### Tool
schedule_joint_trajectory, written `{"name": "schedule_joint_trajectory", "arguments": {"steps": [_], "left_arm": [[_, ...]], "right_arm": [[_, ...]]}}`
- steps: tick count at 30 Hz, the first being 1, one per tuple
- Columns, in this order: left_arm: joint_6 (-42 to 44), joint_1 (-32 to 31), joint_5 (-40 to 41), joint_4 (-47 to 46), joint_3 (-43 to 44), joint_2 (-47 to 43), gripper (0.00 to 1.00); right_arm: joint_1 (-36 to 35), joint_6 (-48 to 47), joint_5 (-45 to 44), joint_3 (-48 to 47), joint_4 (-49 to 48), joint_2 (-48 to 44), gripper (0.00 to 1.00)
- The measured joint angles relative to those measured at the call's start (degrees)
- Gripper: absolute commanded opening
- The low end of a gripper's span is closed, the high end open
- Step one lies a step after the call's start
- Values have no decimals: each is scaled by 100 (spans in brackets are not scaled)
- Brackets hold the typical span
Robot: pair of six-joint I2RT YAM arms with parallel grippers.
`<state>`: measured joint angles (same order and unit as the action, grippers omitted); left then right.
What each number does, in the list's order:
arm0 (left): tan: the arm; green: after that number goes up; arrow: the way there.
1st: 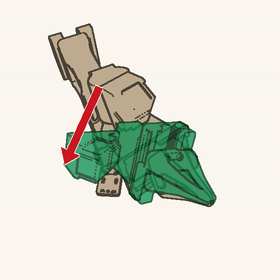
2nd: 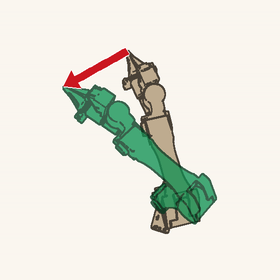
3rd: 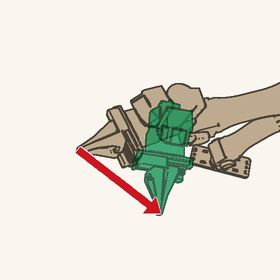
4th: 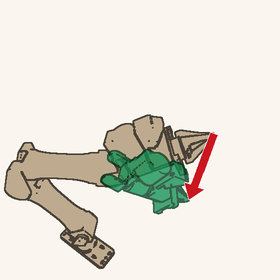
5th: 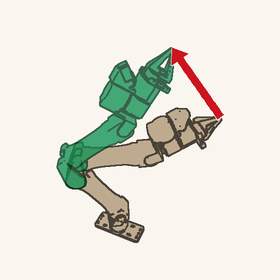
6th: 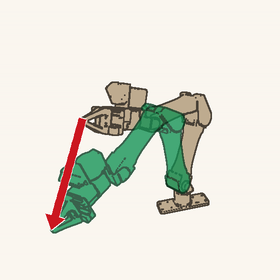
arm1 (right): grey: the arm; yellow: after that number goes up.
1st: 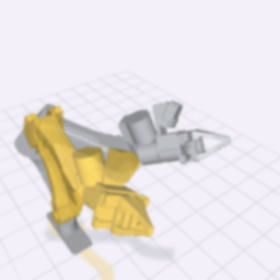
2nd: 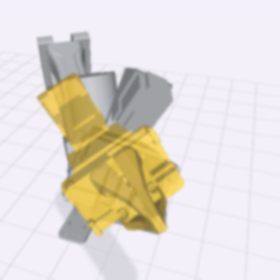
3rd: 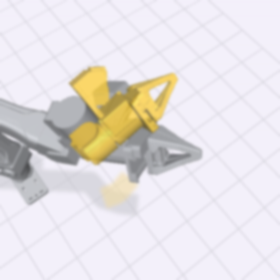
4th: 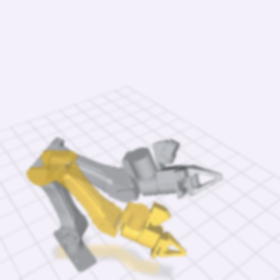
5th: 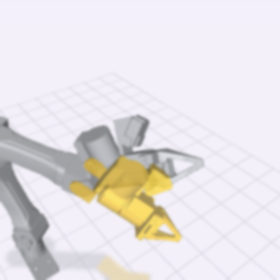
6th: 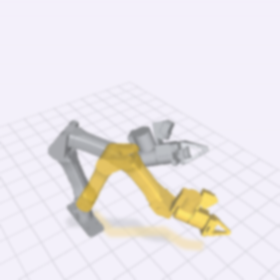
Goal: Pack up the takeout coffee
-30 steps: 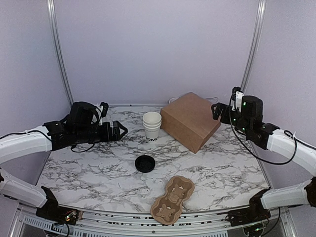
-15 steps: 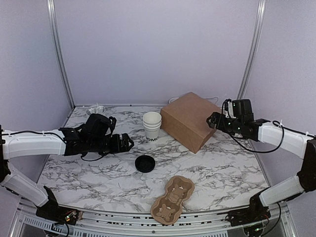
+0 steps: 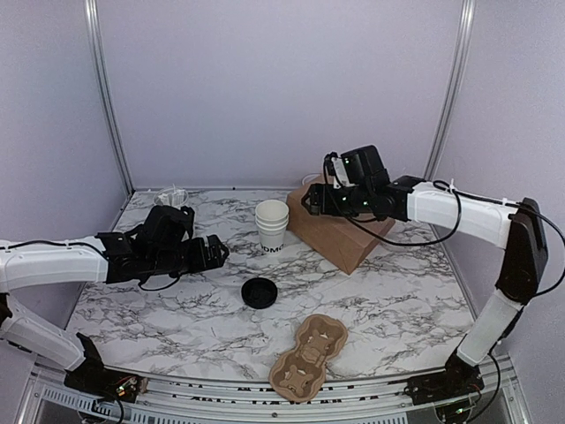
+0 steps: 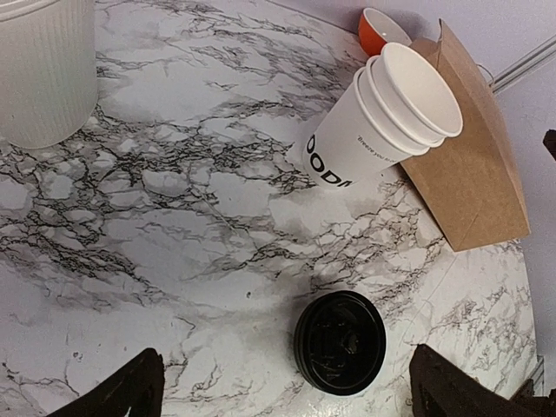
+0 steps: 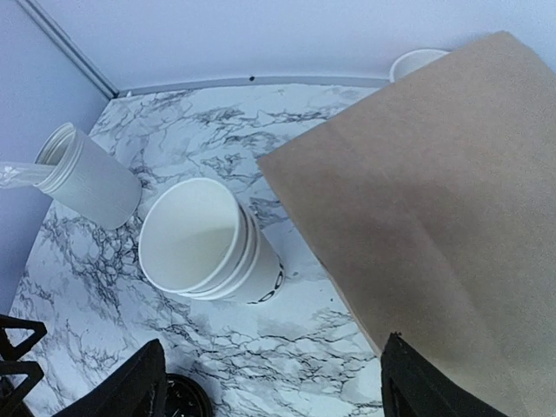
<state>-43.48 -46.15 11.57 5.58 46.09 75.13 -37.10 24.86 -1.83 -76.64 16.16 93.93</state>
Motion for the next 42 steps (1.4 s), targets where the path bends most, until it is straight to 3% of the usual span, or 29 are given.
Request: {"name": "schedule_joint_trajectory", "arguments": {"steps": [7,16,32,39,42], "left_arm": [[-90,0,214,11,-286,-476,99],[-20,0,439,76,-345,-737,99],[22,0,479,87,-345,-734,99],[26,0,501,87,-345,-691,99],[26,0,501,90,-345,-667,99]], "right_arm": [[-286,63,59,-1108,284,1248,63],[-339,227,129,-2085,562,2240,63],[649,380,181,-2092,529,2339,72],[203,254,127,-2376,739,2339,70],[-87,162,17,-2586,798,2339,64]]}}
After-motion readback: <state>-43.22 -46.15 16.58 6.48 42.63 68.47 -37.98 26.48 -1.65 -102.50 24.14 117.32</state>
